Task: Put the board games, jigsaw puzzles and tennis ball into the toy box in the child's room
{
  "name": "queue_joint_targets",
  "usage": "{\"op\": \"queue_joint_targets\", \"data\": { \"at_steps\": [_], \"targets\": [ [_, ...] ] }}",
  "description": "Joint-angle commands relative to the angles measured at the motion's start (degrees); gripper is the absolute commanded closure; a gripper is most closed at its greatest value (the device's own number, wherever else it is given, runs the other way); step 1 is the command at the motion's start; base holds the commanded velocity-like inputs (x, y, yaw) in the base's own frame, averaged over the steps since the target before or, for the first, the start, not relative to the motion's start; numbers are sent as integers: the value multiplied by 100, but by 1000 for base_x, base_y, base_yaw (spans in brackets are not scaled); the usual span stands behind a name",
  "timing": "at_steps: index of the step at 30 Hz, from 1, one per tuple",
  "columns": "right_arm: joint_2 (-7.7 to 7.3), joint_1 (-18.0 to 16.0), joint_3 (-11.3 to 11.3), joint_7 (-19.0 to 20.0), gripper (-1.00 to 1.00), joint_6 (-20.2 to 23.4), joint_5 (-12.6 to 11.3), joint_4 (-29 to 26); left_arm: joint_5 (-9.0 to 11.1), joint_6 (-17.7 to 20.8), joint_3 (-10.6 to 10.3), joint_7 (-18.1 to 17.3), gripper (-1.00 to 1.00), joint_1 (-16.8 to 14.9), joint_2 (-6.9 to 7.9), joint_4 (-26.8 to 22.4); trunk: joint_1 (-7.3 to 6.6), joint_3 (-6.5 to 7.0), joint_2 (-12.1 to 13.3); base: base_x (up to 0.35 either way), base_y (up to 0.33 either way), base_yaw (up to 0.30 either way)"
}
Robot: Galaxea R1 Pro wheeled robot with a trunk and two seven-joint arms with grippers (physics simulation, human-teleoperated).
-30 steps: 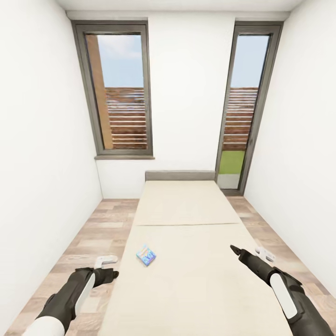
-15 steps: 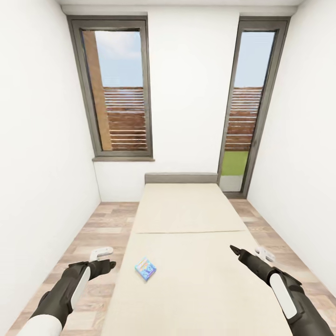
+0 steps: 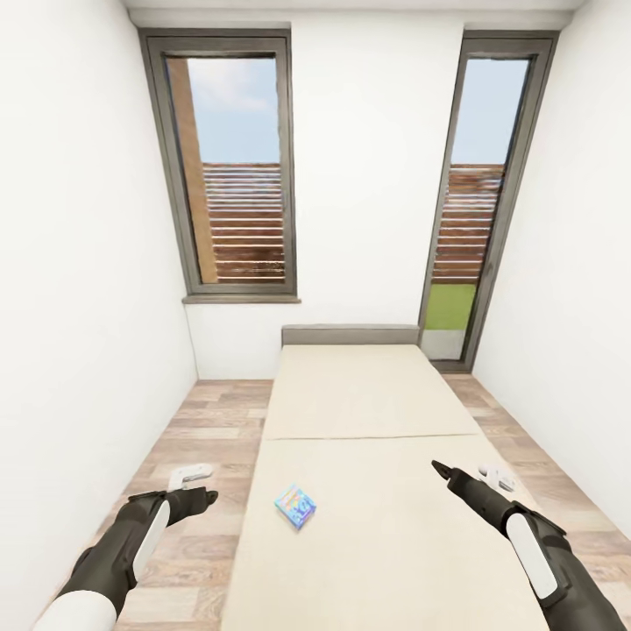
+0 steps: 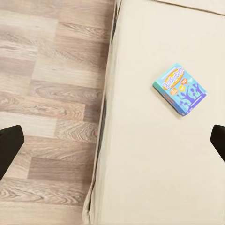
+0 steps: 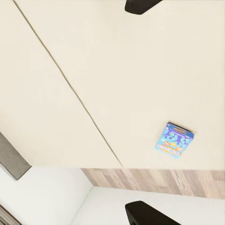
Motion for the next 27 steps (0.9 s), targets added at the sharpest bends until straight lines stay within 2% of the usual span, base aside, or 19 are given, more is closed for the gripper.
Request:
{"op": "queue_joint_targets", "data": {
  "at_steps": [1, 13, 21, 27],
  "targets": [
    [2, -2, -13, 16, -100, 38, -23, -3, 51, 29, 9, -1, -100, -1, 0, -4, 2, -3, -5, 5, 143, 0],
    [2, -3, -10, 16, -100, 36, -23, -2, 50, 22, 9, -1, -100, -1, 1, -4, 2, -3, -5, 1, 38, 0],
    [2, -3, -8, 16, -100, 37, -23, 0, 50, 15, 8, -1, -100, -1, 1, -4, 2, -3, -5, 0, 191, 0],
    [2, -4, -10, 16, -100, 36, -23, 0, 50, 13, 5, -1, -100, -1, 1, -4, 2, -3, -5, 0, 77, 0]
  ]
}}
